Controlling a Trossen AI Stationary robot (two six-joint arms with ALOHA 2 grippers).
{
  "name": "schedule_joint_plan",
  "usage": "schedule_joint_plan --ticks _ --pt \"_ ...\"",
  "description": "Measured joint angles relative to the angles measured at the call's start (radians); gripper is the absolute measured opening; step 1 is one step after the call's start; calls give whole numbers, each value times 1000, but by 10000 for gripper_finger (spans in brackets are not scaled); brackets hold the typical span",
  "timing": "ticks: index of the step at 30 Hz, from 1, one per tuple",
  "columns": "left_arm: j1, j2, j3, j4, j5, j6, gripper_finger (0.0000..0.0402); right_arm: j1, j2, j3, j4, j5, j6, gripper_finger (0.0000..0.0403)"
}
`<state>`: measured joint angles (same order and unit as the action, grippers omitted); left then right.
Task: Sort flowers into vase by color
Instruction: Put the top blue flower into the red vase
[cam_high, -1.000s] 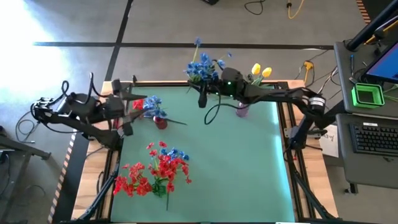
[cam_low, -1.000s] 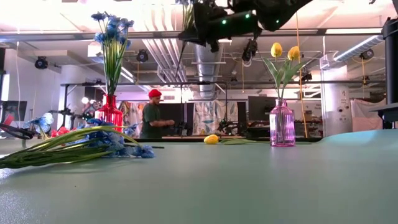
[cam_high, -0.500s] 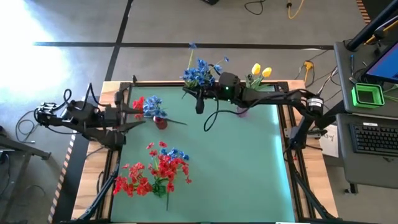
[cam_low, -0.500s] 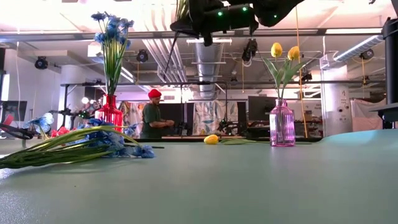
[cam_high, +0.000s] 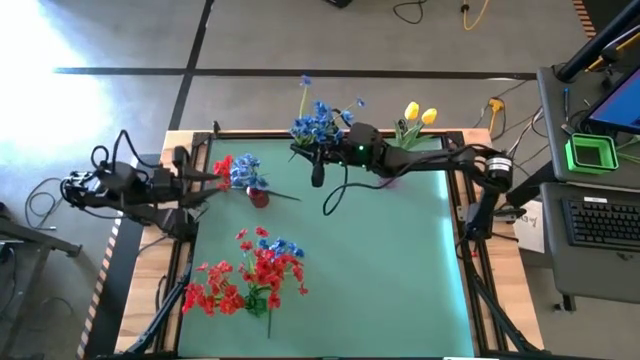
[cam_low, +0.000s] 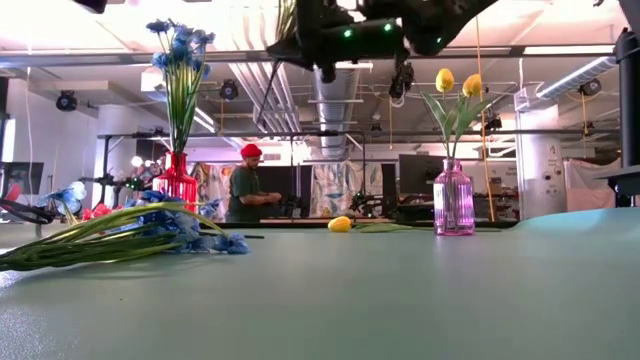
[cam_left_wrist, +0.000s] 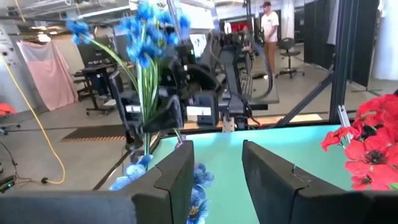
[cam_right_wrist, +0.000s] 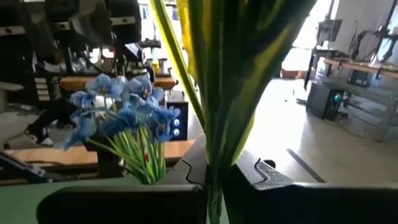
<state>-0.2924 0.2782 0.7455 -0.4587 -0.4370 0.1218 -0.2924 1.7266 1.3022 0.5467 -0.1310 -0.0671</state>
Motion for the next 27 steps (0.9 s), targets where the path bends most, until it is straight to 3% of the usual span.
schedule_joint_plan --ticks 6,11,21,27 --pt "0 -52 0 -6 -30 16 123 -3 95 0 164 1 34 18" --pt "0 -92 7 -12 -97 19 123 13 133 18 178 -60 118 18" --pt "0 -142 5 -14 -99 48 123 72 181 33 283 -104 39 18" --pt "0 -145 4 -14 -99 49 123 74 286 100 341 -113 17 18"
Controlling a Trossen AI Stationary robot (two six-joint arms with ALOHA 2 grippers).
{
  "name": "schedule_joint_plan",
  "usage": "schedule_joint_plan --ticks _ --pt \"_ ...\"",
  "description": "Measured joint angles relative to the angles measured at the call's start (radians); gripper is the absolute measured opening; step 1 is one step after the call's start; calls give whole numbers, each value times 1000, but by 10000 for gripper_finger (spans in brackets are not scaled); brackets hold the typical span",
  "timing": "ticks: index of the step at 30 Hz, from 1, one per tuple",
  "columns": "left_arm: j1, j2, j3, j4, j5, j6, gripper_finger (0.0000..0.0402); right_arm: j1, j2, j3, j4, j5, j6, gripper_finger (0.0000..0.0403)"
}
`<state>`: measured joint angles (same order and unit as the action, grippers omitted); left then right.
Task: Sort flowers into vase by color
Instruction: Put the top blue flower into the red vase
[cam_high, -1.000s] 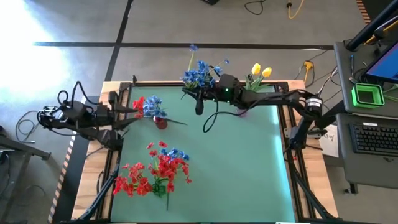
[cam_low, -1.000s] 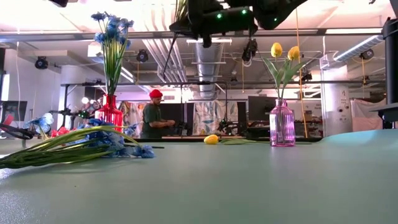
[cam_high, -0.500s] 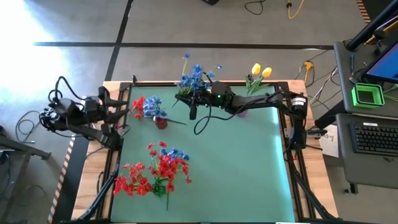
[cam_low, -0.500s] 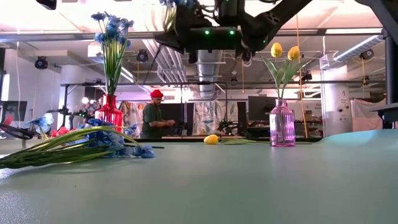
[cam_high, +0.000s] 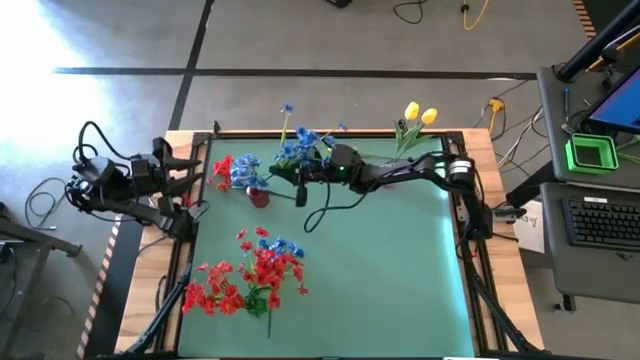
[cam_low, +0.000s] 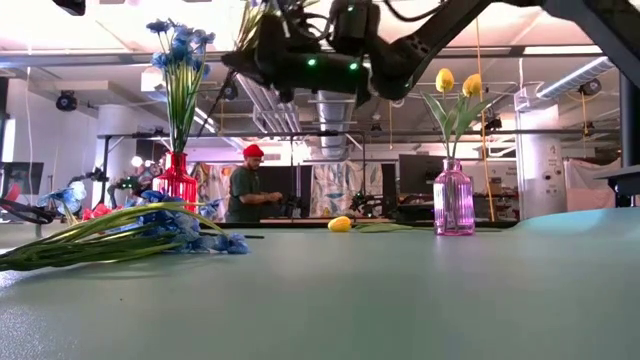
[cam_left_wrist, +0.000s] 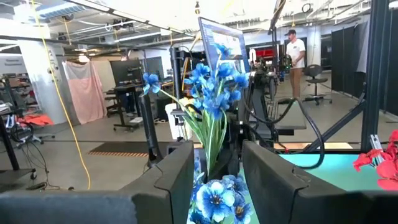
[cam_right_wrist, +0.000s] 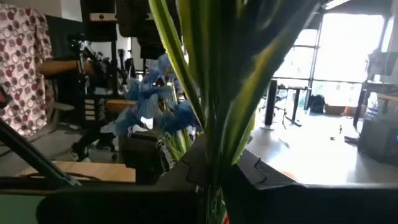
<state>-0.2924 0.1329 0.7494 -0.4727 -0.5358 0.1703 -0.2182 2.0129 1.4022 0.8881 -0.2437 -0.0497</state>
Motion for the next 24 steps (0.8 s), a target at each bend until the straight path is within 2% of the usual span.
schedule_joint_plan --ticks 10,24 --pt "0 2 0 -11 0 0 123 8 102 112 9 -2 13 18" --pt "0 2 -34 -16 0 -15 123 11 110 117 -20 8 -74 18"
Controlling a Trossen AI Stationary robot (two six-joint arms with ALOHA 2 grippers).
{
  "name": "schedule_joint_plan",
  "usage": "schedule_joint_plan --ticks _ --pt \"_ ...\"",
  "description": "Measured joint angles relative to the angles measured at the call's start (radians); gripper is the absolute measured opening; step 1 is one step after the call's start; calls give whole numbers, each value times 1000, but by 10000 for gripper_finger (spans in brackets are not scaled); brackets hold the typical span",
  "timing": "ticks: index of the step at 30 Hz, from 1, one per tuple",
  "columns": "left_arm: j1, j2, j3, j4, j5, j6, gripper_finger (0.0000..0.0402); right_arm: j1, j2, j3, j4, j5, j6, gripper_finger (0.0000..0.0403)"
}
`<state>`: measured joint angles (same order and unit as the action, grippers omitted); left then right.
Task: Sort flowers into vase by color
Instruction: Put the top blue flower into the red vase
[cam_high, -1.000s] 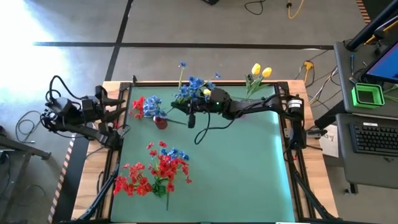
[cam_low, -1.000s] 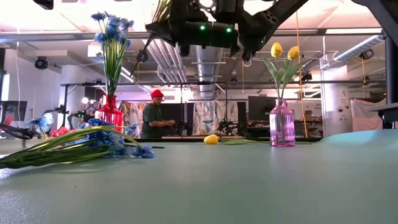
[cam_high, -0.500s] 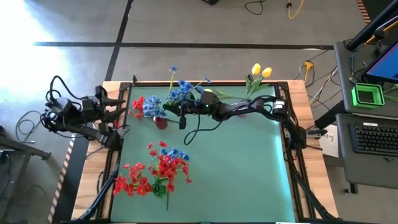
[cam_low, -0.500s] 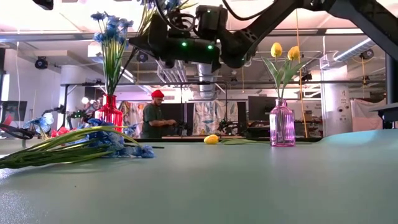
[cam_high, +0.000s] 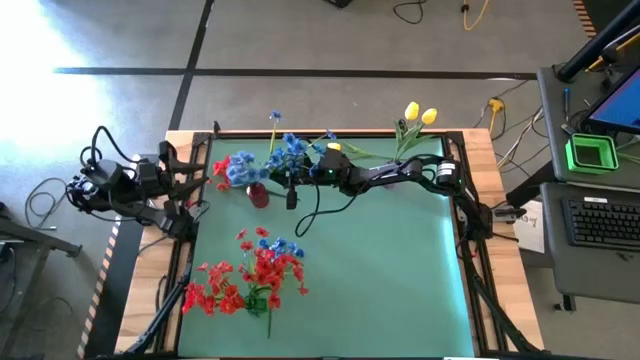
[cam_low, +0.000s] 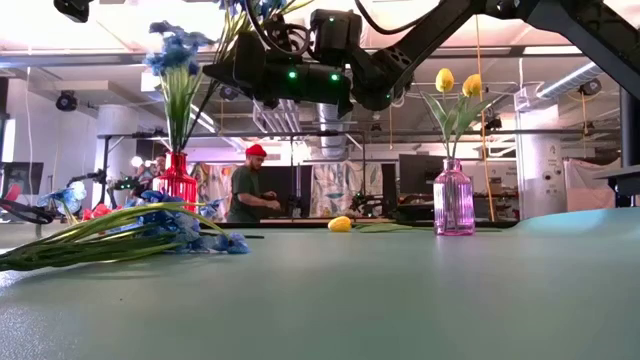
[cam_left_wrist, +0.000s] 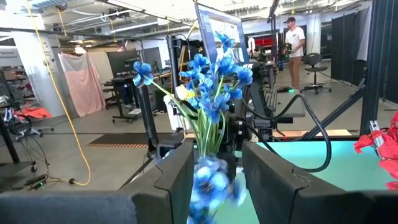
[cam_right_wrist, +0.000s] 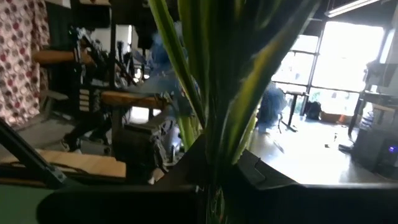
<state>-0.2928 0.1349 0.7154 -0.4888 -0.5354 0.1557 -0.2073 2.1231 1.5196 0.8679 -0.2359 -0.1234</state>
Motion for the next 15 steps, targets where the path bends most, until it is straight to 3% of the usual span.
schedule_joint_plan --ticks 15 --pt "0 0 -6 1 0 -8 123 0 2 0 -6 5 0 18"
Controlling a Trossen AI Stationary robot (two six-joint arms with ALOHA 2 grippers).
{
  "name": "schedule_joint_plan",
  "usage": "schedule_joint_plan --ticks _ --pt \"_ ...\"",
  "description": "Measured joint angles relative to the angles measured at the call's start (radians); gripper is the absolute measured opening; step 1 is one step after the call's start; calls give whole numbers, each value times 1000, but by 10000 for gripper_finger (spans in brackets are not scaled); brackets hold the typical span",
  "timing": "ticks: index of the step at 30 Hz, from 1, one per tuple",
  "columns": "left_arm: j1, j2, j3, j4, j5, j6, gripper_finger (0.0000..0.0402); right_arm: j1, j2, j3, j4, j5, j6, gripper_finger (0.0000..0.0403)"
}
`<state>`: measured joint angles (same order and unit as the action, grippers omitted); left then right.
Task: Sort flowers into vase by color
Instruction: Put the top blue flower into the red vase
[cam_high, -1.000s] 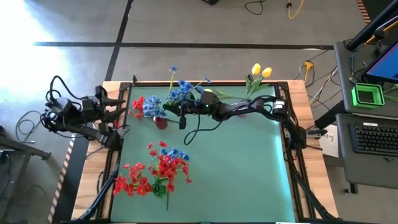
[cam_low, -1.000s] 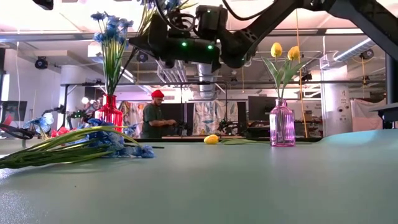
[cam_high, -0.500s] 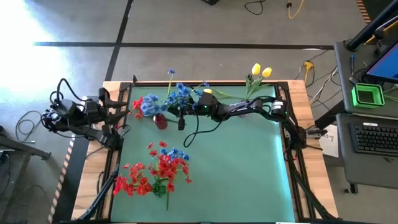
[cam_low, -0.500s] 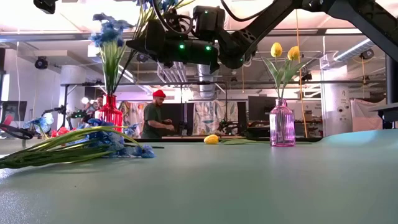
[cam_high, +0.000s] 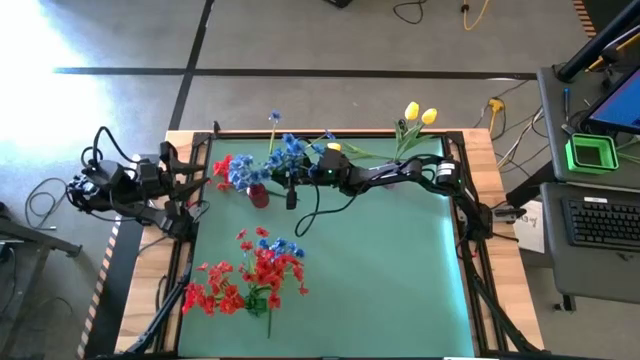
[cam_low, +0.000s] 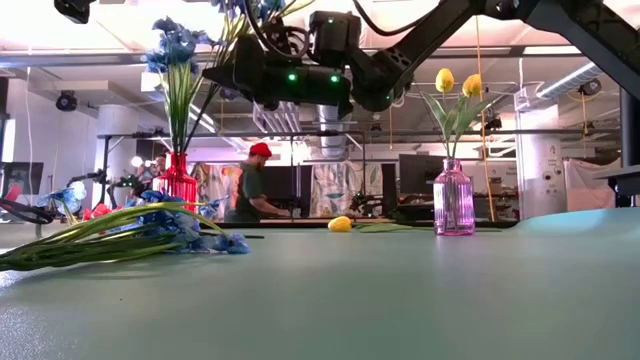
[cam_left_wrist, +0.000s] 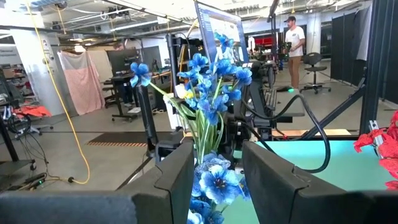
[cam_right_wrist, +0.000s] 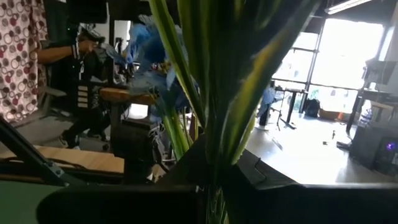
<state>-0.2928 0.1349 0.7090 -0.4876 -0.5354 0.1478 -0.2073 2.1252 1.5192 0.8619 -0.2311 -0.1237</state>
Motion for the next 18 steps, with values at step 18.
schedule_joint_plan --ticks 18 --pt "0 0 -1 1 0 -5 123 0 1 2 -52 62 81 18"
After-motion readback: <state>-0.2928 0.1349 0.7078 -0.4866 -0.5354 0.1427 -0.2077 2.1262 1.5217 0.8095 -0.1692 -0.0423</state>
